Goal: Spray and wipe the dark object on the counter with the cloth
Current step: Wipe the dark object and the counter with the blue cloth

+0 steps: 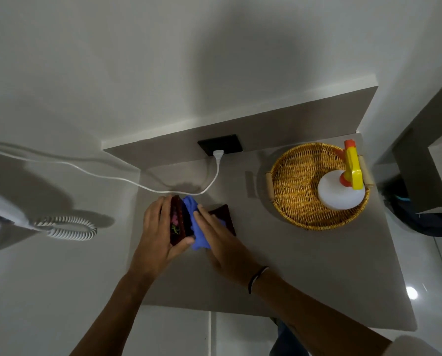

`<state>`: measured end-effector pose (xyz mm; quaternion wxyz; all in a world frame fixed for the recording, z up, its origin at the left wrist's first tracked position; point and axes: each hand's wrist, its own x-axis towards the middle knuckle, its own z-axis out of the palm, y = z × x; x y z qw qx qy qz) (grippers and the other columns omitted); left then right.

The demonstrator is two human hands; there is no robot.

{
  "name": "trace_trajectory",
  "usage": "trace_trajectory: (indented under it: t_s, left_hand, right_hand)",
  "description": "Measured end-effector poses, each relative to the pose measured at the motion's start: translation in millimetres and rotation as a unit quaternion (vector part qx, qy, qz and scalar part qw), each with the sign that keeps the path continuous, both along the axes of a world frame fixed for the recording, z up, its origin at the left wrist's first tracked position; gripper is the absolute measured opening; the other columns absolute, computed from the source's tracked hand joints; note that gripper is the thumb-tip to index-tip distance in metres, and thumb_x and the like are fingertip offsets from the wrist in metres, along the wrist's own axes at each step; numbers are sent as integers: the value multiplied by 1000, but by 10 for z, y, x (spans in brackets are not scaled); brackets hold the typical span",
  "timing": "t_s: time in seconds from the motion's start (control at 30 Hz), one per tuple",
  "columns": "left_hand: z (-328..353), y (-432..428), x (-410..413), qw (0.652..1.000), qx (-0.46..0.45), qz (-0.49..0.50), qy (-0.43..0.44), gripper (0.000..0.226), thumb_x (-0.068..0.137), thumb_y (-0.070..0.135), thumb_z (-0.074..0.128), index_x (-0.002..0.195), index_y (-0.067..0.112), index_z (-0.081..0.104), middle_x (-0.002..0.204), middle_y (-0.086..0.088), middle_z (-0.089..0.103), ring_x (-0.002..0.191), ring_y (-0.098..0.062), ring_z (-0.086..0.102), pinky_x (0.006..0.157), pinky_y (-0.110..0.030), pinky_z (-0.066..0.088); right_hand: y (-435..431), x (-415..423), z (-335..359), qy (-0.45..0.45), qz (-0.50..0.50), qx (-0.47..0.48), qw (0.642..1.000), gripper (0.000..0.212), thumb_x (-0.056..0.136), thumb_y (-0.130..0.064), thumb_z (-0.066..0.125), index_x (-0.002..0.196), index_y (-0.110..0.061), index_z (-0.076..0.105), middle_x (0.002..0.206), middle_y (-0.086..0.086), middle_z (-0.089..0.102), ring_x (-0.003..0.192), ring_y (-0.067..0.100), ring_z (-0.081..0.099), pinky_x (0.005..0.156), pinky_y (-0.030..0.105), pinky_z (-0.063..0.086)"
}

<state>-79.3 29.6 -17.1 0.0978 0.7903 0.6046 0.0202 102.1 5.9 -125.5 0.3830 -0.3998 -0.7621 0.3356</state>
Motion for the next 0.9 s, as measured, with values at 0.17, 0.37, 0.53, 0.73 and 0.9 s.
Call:
trace_trajectory:
  t_s: [0.17,0.37,0.53,0.73,0.9]
  left_hand:
    - [-5,-55,-54,998,-26,53,-38,114,92,86,33,158,-7,32,157,-30,39,145,-45,38,117,-59,40]
    - [35,26,30,999,-20,30,-19,111,96,83,31,151,-13,41,149,-35,48,136,-51,48,112,-62,43]
    - [70,-45,29,998,-14,48,-35,114,94,84,30,152,-14,39,151,-35,45,138,-52,46,114,-64,42]
    - [85,23,119,999,-13,36,-33,109,95,81,33,153,-11,40,151,-33,46,138,-49,47,114,-59,43]
    - [63,35,68,999,-8,39,-32,108,97,81,29,153,-10,41,151,-32,48,139,-47,47,115,-62,41]
  right_hand:
    - [79,0,-260,-50,-9,-59,997,70,101,-10,50,161,1,17,172,15,8,161,33,9,128,57,18]
    - [69,-165,-60,25,-35,-40,998,70,99,-1,48,162,0,17,172,16,15,160,32,16,130,53,20]
    - [9,-196,-97,5,-16,-11,1000,78,96,2,51,163,-4,12,174,12,6,162,30,8,131,49,15]
    - [70,18,-180,-28,-46,-72,996,68,100,-2,54,159,3,22,171,16,12,160,35,13,128,57,21]
    - [1,-260,73,46,-19,-31,998,78,95,0,43,164,-7,9,174,10,8,162,26,7,133,44,11]
